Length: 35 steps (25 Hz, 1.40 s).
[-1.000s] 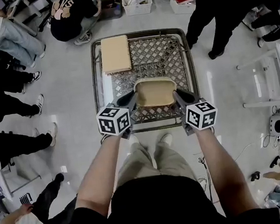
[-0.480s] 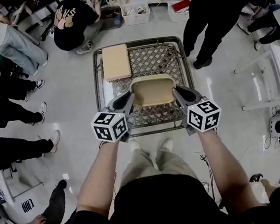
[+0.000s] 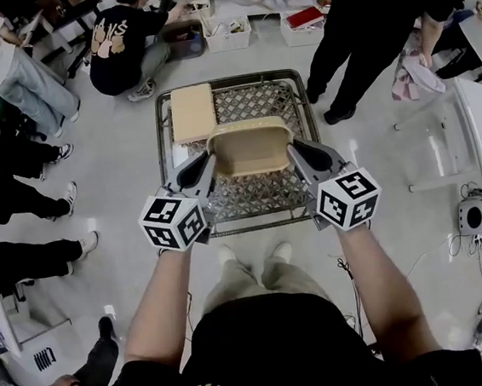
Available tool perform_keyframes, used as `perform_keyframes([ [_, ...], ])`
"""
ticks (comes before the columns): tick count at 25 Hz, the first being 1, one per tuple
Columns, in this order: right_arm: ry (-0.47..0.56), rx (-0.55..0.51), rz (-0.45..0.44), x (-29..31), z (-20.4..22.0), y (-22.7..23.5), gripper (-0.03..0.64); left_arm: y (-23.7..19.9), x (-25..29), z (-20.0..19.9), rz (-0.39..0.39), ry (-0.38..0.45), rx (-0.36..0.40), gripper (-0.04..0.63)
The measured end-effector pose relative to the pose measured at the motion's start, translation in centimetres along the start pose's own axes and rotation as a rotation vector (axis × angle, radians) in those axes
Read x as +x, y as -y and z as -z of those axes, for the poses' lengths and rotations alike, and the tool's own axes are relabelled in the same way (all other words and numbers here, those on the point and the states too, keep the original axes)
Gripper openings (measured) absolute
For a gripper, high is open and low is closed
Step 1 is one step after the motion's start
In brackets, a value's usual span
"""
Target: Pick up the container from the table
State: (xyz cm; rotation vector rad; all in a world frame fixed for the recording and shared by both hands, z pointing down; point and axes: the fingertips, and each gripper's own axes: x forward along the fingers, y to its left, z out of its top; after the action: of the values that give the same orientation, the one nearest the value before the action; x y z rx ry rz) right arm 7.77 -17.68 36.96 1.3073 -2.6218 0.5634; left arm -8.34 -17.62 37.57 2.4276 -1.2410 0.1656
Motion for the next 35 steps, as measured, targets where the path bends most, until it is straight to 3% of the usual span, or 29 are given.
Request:
perform_keyframes([
  [9, 0.097, -0.021, 0.006, -2.4, -4.3, -0.4, 0.032, 2.5, -0.7, -4.9, 0.028, 0.092, 0.083, 0.032],
  [21, 0.155, -0.08, 0.008, -4.0, -8.3, -2.2, 0.032, 3.9, -2.5, -8.8, 0.018, 0.145, 0.162, 0.032],
  [35, 0.209, -0.108, -0.016, -6.0, -12.5, -4.6, 0.032, 5.4, -5.0, -12.7, 0.008, 0.181, 0.152, 0.032],
])
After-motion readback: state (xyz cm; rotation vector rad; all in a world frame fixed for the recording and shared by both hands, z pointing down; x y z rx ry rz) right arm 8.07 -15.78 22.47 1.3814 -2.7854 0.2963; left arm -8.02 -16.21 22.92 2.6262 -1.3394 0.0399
